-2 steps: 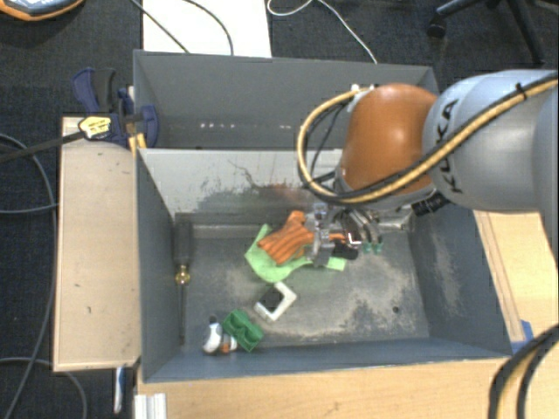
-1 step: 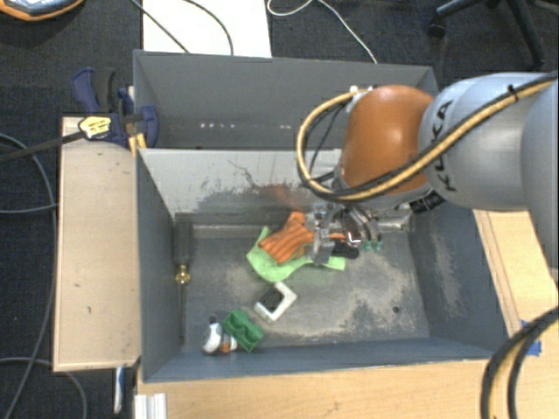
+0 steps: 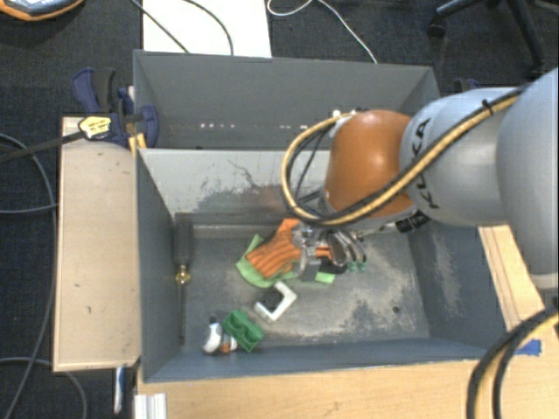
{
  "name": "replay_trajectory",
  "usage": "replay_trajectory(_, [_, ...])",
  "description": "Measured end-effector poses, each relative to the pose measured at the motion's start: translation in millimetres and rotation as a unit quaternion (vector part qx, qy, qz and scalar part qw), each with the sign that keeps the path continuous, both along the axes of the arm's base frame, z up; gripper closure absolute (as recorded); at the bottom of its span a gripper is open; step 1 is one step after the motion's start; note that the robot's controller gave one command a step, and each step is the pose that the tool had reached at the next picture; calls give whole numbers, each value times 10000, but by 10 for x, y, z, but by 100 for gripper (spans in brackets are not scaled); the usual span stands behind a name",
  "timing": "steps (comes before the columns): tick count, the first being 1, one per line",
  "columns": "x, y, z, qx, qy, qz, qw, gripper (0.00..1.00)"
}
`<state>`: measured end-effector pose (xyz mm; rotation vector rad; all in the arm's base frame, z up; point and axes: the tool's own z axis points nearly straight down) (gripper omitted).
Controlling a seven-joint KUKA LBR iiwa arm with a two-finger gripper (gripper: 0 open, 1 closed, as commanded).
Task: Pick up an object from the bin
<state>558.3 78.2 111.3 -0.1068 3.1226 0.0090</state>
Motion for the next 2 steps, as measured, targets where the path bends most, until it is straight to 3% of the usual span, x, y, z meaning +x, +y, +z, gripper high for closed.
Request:
replay_trajectory(1, [69, 159, -17, -6, 6, -27, 10000, 100])
replay_trajectory(2, [69, 158, -17, -5, 6, -37, 10000, 100])
